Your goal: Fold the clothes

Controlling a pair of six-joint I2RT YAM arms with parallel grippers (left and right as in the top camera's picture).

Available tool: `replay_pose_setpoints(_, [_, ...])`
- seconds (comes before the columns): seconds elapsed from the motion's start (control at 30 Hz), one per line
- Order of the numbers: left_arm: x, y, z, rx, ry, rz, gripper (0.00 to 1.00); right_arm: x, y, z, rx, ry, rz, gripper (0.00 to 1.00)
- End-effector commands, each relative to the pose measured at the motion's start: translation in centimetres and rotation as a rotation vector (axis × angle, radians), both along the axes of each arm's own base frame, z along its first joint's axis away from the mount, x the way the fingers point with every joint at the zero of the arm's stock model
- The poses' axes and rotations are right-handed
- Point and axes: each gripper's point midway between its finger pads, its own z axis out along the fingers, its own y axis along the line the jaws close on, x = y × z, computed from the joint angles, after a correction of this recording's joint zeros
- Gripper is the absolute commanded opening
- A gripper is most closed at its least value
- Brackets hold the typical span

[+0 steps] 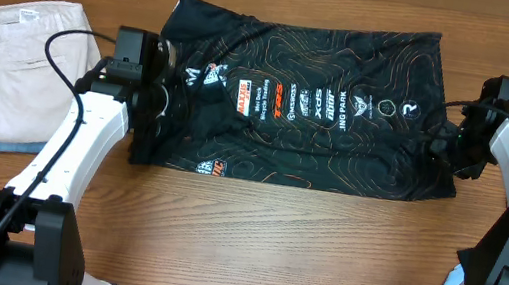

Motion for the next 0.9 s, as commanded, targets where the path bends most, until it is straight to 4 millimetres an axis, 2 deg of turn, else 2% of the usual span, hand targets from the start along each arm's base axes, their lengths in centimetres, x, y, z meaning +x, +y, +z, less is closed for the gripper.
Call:
replay_pose_setpoints(0.0, [-2.0,3.3,-1.9,0.173,0.106,0.059,0.38,-0.1,-0.1,0.1,-0.009,0.004,0.005,0.51])
replay_pose_setpoints(0.07, [-3.0,4.3,-2.3,0.231,0.150,0.076,0.42,-0.2,0.0,0.1,-0.008,0.006,0.005,0.59])
replay_pose_setpoints(0.17, [-4.2,5.2,-2.7,0.281,0.196,0.082,0.44,-0.4,0.0,0.0,-0.006,0.014,0.005,0.60])
replay_pose_setpoints(0.47, [-5.2,5.7,-3.7,0.309,0.232,0.084,0.52,-2.8,0.1,-0.1,-0.001,0.115,-0.006,0.70])
replay_pose_setpoints(0.57, [-6.1,6.3,-4.5,0.347,0.257,0.092,0.54,-3.6,-0.2,-0.1,-0.003,0.145,-0.047,0.78])
replay_pose_setpoints(0.7, [-7.4,6.6,-6.0,0.364,0.288,0.087,0.55,-3.8,-0.6,-0.1,0.005,0.150,-0.086,0.84])
replay_pose_setpoints(0.87, [-8.1,6.7,-7.2,0.366,0.297,0.082,0.56,-4.1,-0.6,-0.1,0.008,0.162,-0.085,0.85])
